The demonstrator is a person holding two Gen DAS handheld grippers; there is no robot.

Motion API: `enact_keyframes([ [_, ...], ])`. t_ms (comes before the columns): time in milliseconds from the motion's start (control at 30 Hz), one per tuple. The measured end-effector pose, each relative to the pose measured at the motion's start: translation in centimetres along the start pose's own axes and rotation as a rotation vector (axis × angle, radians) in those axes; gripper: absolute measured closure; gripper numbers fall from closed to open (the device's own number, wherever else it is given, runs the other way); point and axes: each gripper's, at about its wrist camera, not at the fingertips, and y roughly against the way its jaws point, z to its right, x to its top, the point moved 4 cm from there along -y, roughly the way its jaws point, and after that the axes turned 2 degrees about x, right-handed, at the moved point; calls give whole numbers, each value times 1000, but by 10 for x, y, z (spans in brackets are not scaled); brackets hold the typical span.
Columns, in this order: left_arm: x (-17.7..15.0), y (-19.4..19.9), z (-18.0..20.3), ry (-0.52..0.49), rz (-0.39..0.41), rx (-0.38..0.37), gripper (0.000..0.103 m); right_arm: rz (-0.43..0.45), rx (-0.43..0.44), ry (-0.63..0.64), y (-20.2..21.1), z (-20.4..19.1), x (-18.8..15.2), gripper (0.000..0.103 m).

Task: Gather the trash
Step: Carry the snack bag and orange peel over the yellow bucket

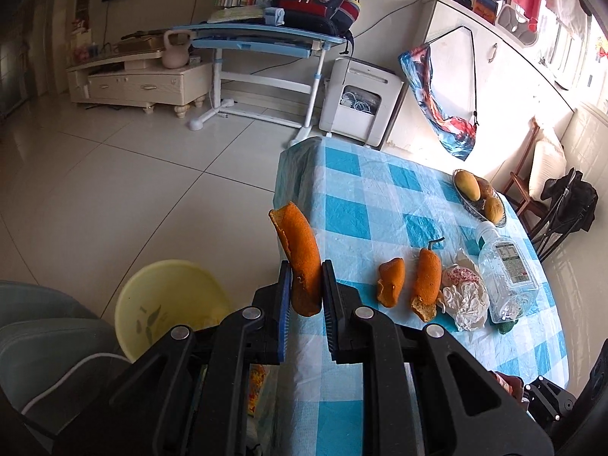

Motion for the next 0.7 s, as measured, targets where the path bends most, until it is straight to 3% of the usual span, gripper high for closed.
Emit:
enact_keyframes([
  [400,8,3,-72,261,12,83,87,2,71,54,-33,-51,40,44],
  [700,11,12,-119,434,49,103,87,-59,102,125,-74,-86,72,45],
])
